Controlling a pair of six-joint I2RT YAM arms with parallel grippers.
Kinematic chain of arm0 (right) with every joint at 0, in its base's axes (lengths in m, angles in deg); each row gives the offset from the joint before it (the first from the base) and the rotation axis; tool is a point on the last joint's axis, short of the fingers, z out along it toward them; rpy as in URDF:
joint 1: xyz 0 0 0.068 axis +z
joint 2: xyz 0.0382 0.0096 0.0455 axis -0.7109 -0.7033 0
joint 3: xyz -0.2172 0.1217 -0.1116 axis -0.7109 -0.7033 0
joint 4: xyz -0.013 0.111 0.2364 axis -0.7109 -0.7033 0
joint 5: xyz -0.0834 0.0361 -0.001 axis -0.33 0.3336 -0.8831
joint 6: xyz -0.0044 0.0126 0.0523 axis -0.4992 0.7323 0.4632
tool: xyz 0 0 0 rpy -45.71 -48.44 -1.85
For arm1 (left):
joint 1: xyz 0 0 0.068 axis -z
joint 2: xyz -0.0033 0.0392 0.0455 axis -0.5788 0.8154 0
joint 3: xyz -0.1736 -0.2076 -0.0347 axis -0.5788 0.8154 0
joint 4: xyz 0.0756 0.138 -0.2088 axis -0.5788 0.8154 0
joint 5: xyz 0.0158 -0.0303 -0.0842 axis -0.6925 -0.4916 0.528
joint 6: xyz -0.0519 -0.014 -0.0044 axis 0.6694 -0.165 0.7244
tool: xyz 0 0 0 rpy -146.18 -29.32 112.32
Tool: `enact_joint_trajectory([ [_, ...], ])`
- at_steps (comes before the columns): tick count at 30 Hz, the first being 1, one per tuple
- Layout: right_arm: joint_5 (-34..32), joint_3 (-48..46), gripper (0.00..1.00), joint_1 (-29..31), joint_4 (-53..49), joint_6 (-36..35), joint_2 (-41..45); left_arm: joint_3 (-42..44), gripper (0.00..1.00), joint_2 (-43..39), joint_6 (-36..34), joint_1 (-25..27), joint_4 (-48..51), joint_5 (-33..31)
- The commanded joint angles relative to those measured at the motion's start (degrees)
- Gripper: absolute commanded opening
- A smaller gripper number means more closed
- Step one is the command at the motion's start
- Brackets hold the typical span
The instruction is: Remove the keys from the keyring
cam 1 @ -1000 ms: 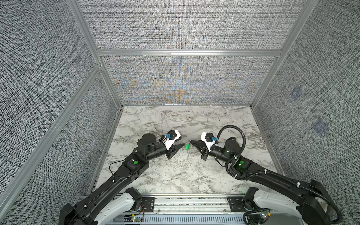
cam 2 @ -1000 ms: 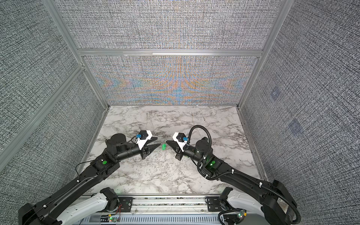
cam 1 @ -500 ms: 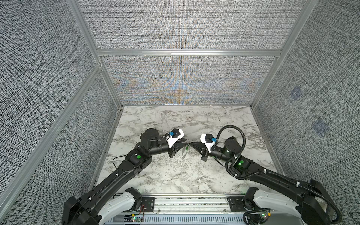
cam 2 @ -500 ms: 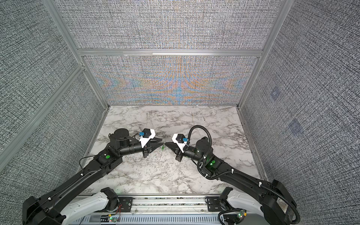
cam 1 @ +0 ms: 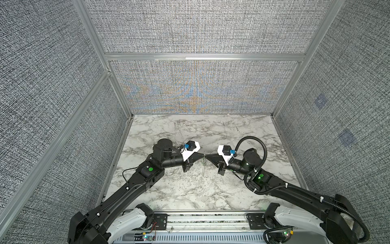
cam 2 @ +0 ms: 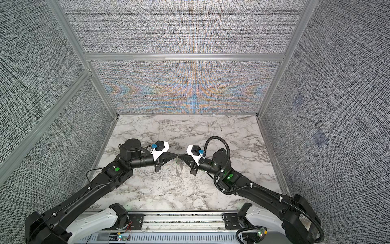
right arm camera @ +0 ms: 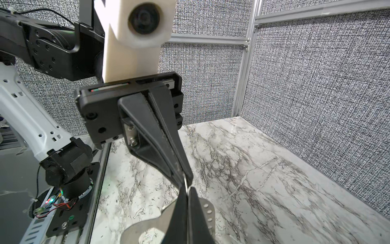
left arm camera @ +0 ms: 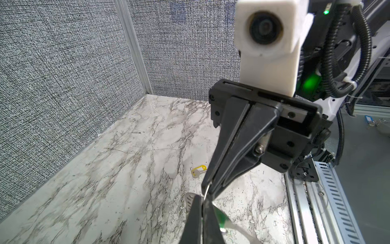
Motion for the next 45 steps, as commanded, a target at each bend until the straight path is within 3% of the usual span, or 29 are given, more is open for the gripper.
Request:
enact_joint_trajectory([
  [1,-4.2,0.9,0.19,0.1,-3.5,-2.6,1.6,-2.8,0.0,0.5,-3.2,0.0,4.5,-1.3],
  [3,-7.9,2.4,0.26,0.1,-9.5,-5.3,2.7,-5.6,0.0,1.7,-6.0,0.0,9.9,-3.0],
  [7,-11.3,5.8,0.28,0.1,-19.1,-9.2,3.5,-12.0,0.0,5.1,-11.9,0.2,21.6,-6.8],
  [14,-8.9,6.7,0.26,0.3,-18.4,-8.8,2.4,-20.6,0.0,9.7,-18.0,1.2,33.0,-9.9],
  [29,-4.0,6.6,0.19,0.4,-11.6,-3.8,-2.3,-22.3,0.0,11.2,-19.8,2.2,34.4,-9.0],
  [38,-2.6,6.2,0.0,0.5,-10.2,-3.5,-2.4,-21.7,0.0,10.9,-20.6,2.3,34.2,-7.7],
  [43,-0.9,5.9,0.0,0.4,-10.0,-3.2,-2.5,-20.8,0.0,10.3,-20.1,2.3,32.3,-7.8],
  [44,-0.8,5.9,0.0,0.4,-9.9,-3.1,-2.5,-20.5,0.04,10.0,-19.5,2.3,31.5,-8.1],
  [45,-0.8,5.9,0.0,0.4,-9.7,-3.1,-2.4,-20.2,0.15,9.6,-18.8,2.2,30.6,-8.9],
])
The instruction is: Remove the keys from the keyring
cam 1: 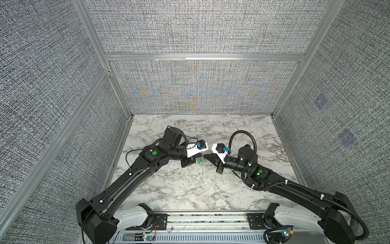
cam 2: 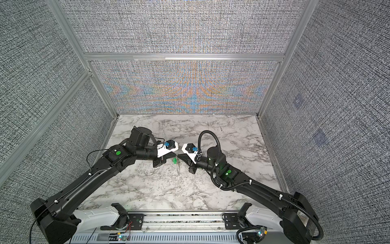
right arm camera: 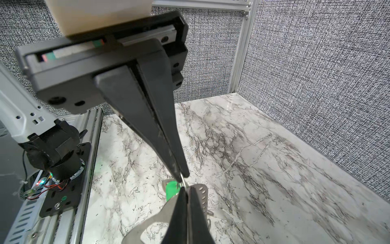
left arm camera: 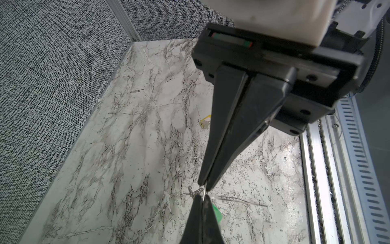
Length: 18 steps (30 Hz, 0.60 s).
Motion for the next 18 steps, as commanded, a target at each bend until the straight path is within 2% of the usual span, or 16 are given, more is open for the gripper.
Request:
enact_joint_trajectory([
  [1,0.8,-0.3,0.0,0.1,3.7,0.7,0.3,0.8,0.23,-1.2,1.8,-0.1,-3.6,-0.3],
  [3,0.4,-1.0,0.0,0.1,4.8,0.9,0.7,2.2,0.3,-2.7,3.0,-1.0,-6.0,-1.2],
  [5,0.0,-1.5,0.0,0.1,5.9,0.9,1.0,4.5,0.33,-4.6,5.2,-2.7,-9.2,0.4],
  [10,-0.3,-2.2,0.0,0.1,7.7,0.7,1.6,10.8,0.34,-8.7,12.3,-6.2,-18.5,6.0],
  [18,-0.6,-3.1,0.0,0.1,9.8,0.8,2.3,19.1,0.34,-11.2,22.6,-6.6,-34.5,12.2],
])
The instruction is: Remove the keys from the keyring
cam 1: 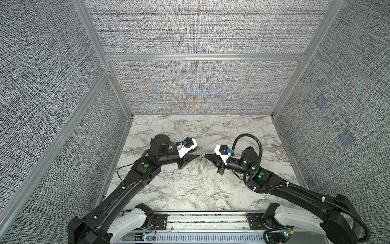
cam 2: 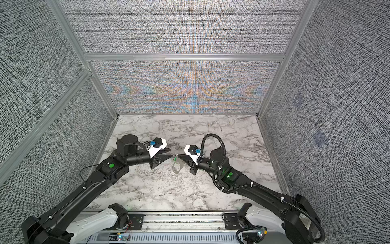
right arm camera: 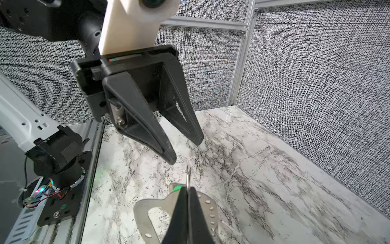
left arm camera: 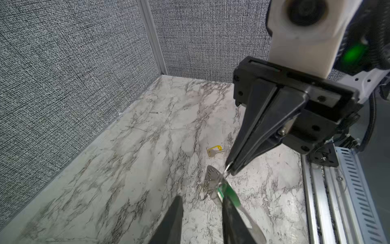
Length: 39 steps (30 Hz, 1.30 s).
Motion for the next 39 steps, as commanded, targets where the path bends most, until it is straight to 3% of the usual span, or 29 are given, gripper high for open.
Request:
enact_joint_trajectory([
  [1,-0.2,-0.1,0.0,0.1,4.1,0.5,0.4,2.1,0.34,-0.4,6.2,-0.2,-10.5,4.5],
  [27,3.5,-0.1,0.0,0.1,6.2,1.1,0.1,6.6,0.14,0.1,11.1,-0.1,-18.5,10.9],
  [33,3.2,-0.2,0.0,0.1,6.8,1.6,-0.1,6.2,0.0,-0.1,9.5,-0.1,-16.8,11.2],
  [35,2.6,-0.3,0.0,0.1,6.7,1.8,0.0,5.5,0.0,0.1,8.1,-0.1,-15.0,10.8],
  [36,1.9,-0.3,0.01,0.0,6.3,1.9,0.2,4.8,0.0,0.1,7.3,-0.1,-13.8,10.3],
  [39,-0.8,-0.2,0.21,0.1,3.1,0.3,1.5,1.4,0.0,0.8,3.1,-0.1,-7.3,7.5],
])
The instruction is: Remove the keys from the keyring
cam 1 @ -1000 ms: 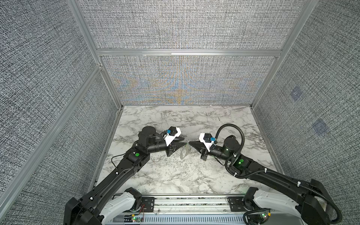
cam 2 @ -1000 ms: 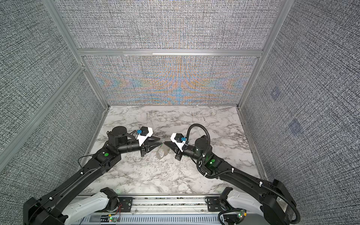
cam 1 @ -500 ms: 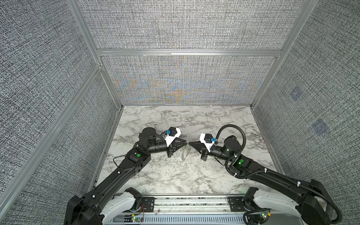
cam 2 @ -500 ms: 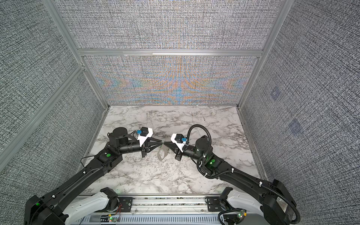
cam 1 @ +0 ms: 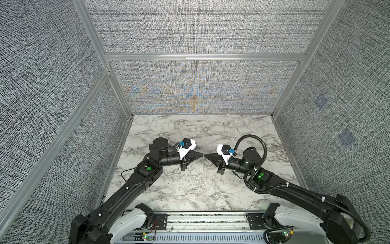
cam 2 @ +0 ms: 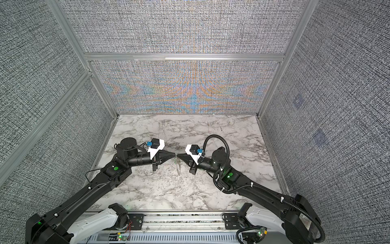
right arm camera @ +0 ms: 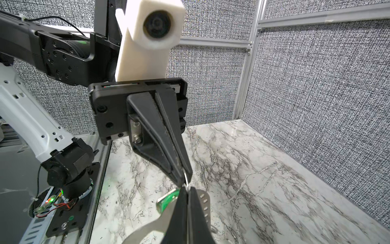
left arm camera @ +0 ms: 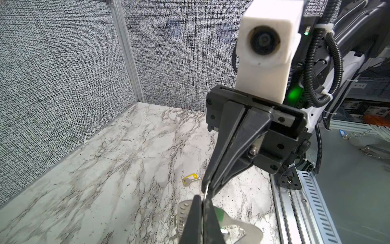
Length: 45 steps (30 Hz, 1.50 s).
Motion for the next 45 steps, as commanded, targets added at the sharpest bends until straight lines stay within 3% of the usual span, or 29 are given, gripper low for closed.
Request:
enact_joint_trajectory([
  [1,-3.5,0.4,0.25,0.1,-3.1,-2.2,1.4,-4.3,0.0,1.1,-6.5,-0.1,7.6,-2.9],
  [7,-7.5,4.7,0.3,0.2,-16.0,-7.8,2.7,-15.5,0.0,6.2,-17.4,0.8,26.7,-8.2],
  [14,-4.4,6.4,0.28,0.2,-16.8,-7.7,1.9,-24.6,0.0,11.1,-25.7,2.6,39.3,-12.8],
  [23,-1.5,7.0,0.22,0.1,-14.9,-4.4,-0.6,-26.6,0.0,12.3,-28.3,5.0,41.0,-13.6],
  [37,0.3,6.6,0.0,0.0,-13.6,-3.4,-1.5,-25.7,0.0,12.1,-29.2,5.7,39.9,-12.5],
  [38,0.4,6.6,0.0,-0.1,-13.7,-3.5,-1.4,-25.4,0.01,12.0,-28.9,5.7,39.4,-13.0],
  [39,0.6,6.5,0.0,-0.1,-13.6,-3.4,-1.5,-25.0,0.13,11.7,-28.1,5.7,38.5,-14.1],
  [42,0.4,6.1,0.0,-0.1,-12.7,-2.5,-1.5,-22.9,0.34,9.6,-24.9,5.6,33.4,-18.7],
  [45,0.0,5.7,0.0,-0.1,-11.1,-1.4,-1.5,-18.6,0.42,6.1,-20.6,5.4,26.1,-21.9],
])
